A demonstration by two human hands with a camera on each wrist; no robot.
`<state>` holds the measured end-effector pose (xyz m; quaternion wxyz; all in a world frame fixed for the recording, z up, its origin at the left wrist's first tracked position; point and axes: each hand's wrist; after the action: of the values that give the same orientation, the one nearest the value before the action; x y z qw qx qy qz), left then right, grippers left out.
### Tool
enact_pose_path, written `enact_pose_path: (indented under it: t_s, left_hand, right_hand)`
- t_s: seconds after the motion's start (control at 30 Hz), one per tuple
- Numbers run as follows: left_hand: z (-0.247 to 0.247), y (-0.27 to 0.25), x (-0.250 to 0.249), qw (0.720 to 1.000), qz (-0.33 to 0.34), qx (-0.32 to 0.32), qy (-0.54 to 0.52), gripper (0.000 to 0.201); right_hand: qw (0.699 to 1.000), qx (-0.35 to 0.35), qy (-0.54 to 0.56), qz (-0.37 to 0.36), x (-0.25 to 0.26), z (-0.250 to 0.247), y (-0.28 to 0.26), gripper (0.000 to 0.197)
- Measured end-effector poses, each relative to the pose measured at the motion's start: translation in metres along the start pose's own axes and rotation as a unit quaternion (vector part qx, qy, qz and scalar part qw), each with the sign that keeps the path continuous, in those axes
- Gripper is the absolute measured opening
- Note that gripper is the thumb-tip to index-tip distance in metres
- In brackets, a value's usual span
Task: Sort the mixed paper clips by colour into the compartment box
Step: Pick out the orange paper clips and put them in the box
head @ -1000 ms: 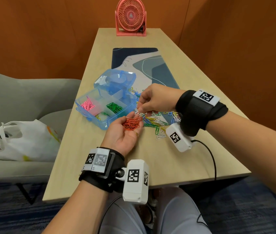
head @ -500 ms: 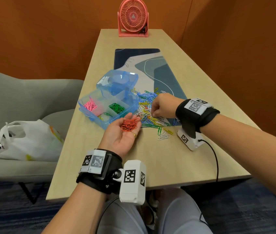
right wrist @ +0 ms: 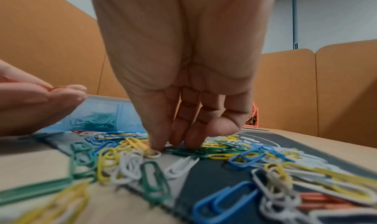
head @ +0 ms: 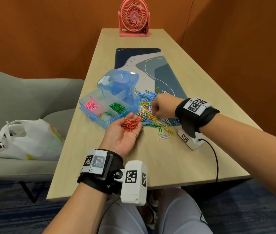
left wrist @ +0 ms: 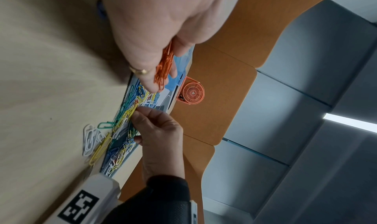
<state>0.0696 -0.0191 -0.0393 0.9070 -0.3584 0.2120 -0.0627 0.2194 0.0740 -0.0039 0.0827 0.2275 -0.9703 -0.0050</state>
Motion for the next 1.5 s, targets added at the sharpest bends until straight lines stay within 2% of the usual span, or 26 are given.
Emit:
enact_pose_path:
  t_s: [0.17, 0.4, 0.6, 0.7, 0.83, 0.93, 1.03, 1.17, 1.27, 1.4, 1.5]
  left_hand:
    - [-0.001, 0.000, -0.001, 1.000, 0.002, -0.006, 0.000, 0.034]
    - [-0.002, 0.000, -0.002, 1.000, 0.005, -0.008, -0.001, 0.033]
    - [-0.003, 0.000, -0.002, 1.000, 0.009, -0.005, 0.006, 0.033]
    - [-0.005, 0.002, -0.003, 1.000, 0.013, -0.008, 0.006, 0.033]
    - [-0.004, 0.002, -0.002, 1.000, 0.013, -0.006, 0.014, 0.032]
    - [-0.001, 0.002, 0.000, 1.000, 0.011, -0.006, 0.017, 0.032]
    - [0.001, 0.003, 0.001, 1.000, 0.004, -0.002, 0.001, 0.032]
    - [-0.001, -0.001, -0.003, 1.000, 0.004, 0.000, -0.007, 0.031]
    - [-0.007, -0.003, -0.009, 1.000, 0.010, -0.001, -0.004, 0.031]
    - [-0.013, -0.004, -0.015, 1.000, 0.017, -0.003, -0.002, 0.032]
    - [-0.016, -0.006, -0.018, 1.000, 0.018, -0.001, -0.002, 0.032]
  right_hand:
    - [0.999, 0.028, -0.021, -0.014, -0.002, -0.002, -0.004, 0.015]
    - [1.000, 0.024, -0.007, -0.017, -0.002, -0.002, -0.005, 0.008]
    - [0.999, 0.040, -0.029, -0.011, 0.002, -0.001, -0.006, 0.011]
    - [0.999, 0.037, 0.002, 0.013, 0.001, -0.010, -0.006, 0.007]
    - [0.994, -0.012, 0.104, 0.027, 0.008, -0.026, -0.009, 0.006]
    - [0.980, -0.007, 0.197, 0.005, 0.025, -0.035, -0.012, 0.003]
    - [0.975, 0.005, 0.224, -0.017, 0.036, -0.035, -0.011, 0.005]
    - [0.990, -0.016, 0.137, -0.011, 0.033, -0.028, -0.001, 0.016]
    - [0.998, 0.013, 0.055, -0.029, 0.031, -0.014, -0.001, 0.030]
    - [0.999, 0.034, 0.004, -0.022, 0.023, -0.001, -0.005, 0.034]
    - [0.999, 0.041, -0.026, -0.004, 0.015, -0.005, -0.005, 0.029]
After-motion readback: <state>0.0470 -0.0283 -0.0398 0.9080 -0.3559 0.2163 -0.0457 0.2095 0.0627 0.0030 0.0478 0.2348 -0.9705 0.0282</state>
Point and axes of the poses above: each hand's wrist, its own y-axis towards the middle knuckle, its own z-axis out of the palm, x = y × z, and after that the axes turned 13 degrees about -x, right-handed
